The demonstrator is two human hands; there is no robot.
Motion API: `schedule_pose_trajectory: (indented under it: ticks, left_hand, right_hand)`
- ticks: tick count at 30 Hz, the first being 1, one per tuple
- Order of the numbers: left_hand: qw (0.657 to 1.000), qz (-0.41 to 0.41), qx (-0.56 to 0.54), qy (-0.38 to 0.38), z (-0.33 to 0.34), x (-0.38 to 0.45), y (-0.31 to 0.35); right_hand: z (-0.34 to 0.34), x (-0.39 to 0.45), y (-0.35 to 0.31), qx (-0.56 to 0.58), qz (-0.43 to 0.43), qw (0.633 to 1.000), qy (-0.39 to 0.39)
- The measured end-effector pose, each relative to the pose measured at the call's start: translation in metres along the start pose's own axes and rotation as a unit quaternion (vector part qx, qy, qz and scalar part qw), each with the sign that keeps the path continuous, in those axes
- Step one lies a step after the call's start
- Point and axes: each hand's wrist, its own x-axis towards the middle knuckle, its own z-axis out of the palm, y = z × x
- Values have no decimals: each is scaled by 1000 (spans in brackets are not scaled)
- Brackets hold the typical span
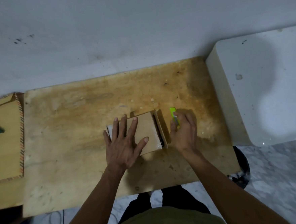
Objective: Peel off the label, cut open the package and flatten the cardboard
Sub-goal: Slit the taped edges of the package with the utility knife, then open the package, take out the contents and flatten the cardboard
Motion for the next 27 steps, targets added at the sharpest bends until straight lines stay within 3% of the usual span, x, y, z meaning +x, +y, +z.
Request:
schedule_pose_trajectory:
  ticks: [3, 6, 10, 15, 22, 27]
  left_hand:
    - [999, -8, 1, 54, 0, -8, 3]
    - [991, -31, -65, 116, 0, -20, 6]
    - [975, -79, -158, 138, 4, -34, -3]
    - [957, -128, -241, 94, 6, -39, -29]
    - [949, -130, -285, 24, 20, -44, -58]
    - [948, -127, -287, 57, 21, -58, -60]
  right_hand:
    - [-7, -23, -36, 106, -86, 989, -65]
    - [5, -38, -45, 94, -146, 978, -111]
    - [19, -38, -27, 39, -95, 985, -142]
    - [16, -39, -19, 50, -58, 979, -187]
    - [29, -60, -16, 30, 30, 962, -270]
    - [23, -68, -30, 63, 49, 961, -265]
